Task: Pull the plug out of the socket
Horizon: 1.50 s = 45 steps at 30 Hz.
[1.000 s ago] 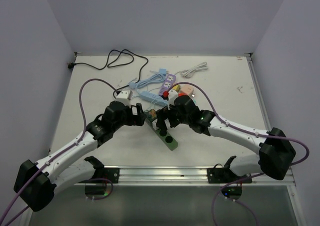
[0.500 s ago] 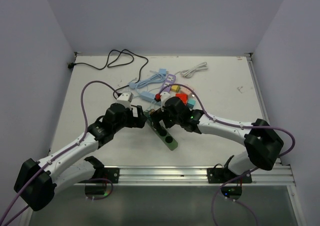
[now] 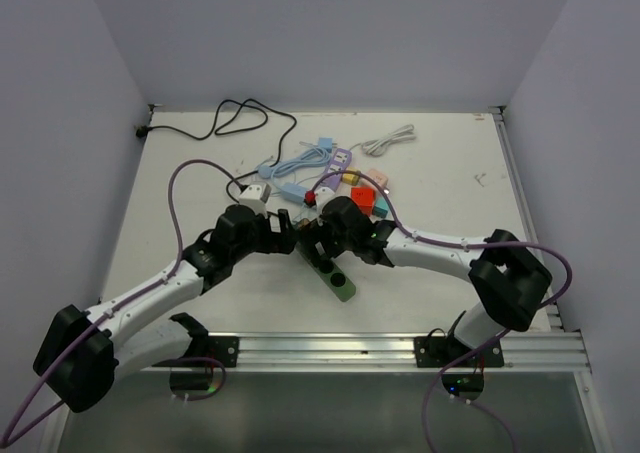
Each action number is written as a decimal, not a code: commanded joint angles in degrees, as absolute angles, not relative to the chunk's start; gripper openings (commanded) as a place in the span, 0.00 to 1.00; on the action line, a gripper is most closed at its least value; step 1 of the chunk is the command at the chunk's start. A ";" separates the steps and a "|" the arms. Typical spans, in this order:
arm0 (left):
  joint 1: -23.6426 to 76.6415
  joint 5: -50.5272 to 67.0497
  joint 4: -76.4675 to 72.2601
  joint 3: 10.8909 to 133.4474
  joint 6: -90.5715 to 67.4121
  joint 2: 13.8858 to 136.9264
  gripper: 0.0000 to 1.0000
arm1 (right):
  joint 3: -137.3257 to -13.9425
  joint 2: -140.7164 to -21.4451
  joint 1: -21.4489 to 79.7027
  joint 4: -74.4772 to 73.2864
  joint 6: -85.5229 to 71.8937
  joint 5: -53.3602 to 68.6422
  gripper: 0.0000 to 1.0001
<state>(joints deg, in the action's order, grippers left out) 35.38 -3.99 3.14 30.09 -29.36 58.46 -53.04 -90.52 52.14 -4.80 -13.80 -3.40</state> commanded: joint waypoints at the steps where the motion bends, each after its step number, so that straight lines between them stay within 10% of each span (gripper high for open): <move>1: 35.16 -3.08 -2.46 29.71 -30.41 60.02 1.00 | -54.67 -90.70 52.47 -0.79 -13.27 -4.66 0.87; 23: 35.16 -6.24 -7.91 26.81 -32.61 67.15 1.00 | -51.24 -88.42 52.65 3.60 -14.94 -2.02 0.40; 45: 35.16 -6.33 -8.96 21.71 -35.42 68.99 1.00 | -48.07 -80.33 59.49 5.19 -10.29 -12.47 0.31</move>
